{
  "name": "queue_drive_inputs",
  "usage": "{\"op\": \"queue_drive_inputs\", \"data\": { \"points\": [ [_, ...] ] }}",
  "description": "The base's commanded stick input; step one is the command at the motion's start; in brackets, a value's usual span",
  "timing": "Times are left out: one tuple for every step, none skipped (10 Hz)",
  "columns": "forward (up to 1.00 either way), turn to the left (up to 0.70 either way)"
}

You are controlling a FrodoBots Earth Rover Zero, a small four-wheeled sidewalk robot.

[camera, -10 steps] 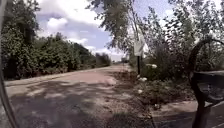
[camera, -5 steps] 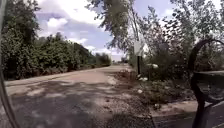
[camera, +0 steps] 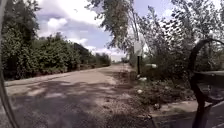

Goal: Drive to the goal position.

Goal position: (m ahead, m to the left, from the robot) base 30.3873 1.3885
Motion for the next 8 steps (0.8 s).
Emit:
{"op": "queue_drive_inputs", "data": {
  "points": [
    [0.05, 0.00],
    [0.05, 0.00],
    [0.05, 0.00],
    [0.05, 0.00],
    [0.05, 0.00],
    [0.05, 0.00],
    [0.05, 0.00],
    [0.05, 0.00]
  ]
}}
